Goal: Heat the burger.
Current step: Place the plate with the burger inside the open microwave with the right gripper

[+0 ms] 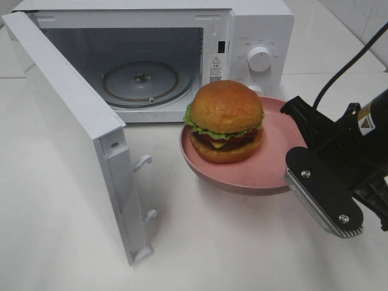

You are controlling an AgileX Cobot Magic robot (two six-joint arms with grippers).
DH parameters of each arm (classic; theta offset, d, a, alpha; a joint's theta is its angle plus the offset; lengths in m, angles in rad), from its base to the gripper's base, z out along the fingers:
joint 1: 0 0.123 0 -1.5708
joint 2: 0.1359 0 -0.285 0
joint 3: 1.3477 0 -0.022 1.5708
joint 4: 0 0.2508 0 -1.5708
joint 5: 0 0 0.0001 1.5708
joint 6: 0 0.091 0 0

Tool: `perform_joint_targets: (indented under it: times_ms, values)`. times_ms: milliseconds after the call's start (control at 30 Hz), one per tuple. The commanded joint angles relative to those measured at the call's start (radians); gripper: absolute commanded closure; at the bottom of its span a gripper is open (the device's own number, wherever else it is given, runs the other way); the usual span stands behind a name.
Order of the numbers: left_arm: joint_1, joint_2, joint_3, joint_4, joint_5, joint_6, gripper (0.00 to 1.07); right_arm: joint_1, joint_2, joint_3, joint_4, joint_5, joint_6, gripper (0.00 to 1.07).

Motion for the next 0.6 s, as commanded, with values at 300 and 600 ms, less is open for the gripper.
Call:
perform_joint_targets:
  times_ms: [300, 600]
  values:
    - [0.004, -0.017, 0.000, -0.004, -0.009, -0.004, 0.09, 0.029, 0.047, -0.114, 0.030, 0.006, 0.006, 1.07]
    - [0.004, -0.017, 0.000, -0.004, -0.009, -0.004, 0.09, 0.045, 0.127, -0.200, 0.059, 0.023, 0.005, 1.07]
